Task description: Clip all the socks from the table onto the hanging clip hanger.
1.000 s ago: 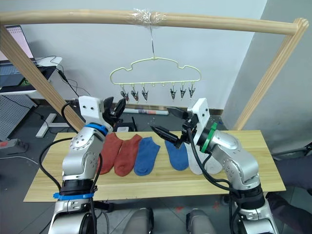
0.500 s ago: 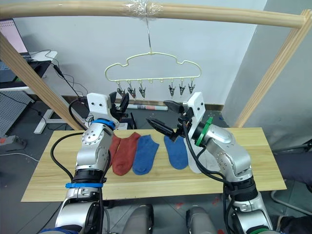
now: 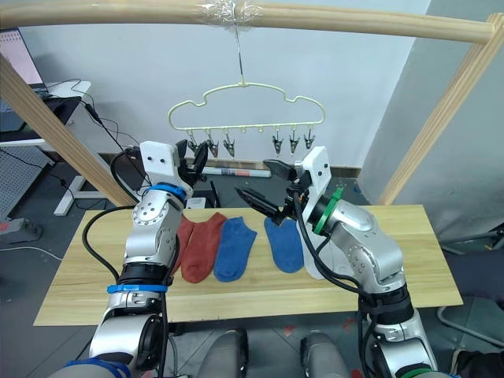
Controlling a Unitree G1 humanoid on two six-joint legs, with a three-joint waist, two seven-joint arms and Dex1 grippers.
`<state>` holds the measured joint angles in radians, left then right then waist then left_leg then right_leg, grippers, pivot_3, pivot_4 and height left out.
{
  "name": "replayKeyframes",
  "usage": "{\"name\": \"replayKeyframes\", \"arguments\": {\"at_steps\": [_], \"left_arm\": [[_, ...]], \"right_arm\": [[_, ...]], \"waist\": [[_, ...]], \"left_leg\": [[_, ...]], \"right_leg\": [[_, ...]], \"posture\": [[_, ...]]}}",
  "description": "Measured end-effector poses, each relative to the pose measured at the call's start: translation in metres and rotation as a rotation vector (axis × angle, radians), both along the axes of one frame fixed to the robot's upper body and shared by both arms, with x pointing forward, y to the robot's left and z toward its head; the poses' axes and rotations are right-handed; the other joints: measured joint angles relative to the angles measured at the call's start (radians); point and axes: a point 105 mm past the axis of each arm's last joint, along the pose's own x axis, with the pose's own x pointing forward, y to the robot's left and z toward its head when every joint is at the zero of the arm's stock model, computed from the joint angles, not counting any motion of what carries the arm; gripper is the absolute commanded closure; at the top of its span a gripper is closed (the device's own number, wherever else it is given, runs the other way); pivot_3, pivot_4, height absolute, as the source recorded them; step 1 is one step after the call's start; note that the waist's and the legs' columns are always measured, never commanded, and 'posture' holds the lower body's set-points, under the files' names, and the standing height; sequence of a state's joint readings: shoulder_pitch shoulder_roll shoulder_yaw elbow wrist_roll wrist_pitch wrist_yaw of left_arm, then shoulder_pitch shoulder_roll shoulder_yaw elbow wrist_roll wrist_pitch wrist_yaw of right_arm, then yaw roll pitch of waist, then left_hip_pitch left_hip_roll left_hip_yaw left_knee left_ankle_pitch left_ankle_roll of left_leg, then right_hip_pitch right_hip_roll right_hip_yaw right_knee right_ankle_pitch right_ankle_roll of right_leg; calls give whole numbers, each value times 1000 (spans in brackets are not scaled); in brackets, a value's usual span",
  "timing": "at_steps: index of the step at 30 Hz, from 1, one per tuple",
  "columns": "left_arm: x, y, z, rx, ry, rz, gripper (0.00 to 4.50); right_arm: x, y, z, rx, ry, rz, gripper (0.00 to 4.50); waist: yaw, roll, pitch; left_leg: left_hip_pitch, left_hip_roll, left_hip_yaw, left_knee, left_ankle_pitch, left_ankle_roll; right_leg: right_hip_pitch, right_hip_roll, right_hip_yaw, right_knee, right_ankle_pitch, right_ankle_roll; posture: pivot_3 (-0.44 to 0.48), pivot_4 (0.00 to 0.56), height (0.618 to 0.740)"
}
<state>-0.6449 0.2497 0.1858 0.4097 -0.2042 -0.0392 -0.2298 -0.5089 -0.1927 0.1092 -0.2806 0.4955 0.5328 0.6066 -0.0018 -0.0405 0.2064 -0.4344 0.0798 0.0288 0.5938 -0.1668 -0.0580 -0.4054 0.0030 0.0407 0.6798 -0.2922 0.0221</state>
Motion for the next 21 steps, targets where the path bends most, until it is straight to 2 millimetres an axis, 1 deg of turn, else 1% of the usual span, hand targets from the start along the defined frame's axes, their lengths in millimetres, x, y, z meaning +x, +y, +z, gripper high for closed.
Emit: {"name": "replayKeyframes", "arguments": {"at_steps": [3, 8, 21], "left_arm": [[0, 1, -2, 1, 0, 4, 2142], [2, 1, -5, 3, 13, 7, 2142], [6, 4, 5, 26, -11, 12, 2142]], "right_arm": [[1, -1, 5, 6, -13, -5, 0], [1, -1, 5, 8, -10, -8, 0], [1, -1, 5, 31, 12, -18, 0]], "waist": [[0, 0, 0], [0, 0, 1], [0, 0, 3]], "left_leg": [[0, 0, 0, 0, 0, 0], [0, 0, 0, 0, 0, 0], [0, 0, 0, 0, 0, 0]], "right_leg": [[0, 0, 0, 0, 0, 0], [0, 0, 0, 0, 0, 0], [0, 0, 0, 0, 0, 0]], "posture": [[14, 233, 740], [15, 235, 740], [17, 235, 740]]}}
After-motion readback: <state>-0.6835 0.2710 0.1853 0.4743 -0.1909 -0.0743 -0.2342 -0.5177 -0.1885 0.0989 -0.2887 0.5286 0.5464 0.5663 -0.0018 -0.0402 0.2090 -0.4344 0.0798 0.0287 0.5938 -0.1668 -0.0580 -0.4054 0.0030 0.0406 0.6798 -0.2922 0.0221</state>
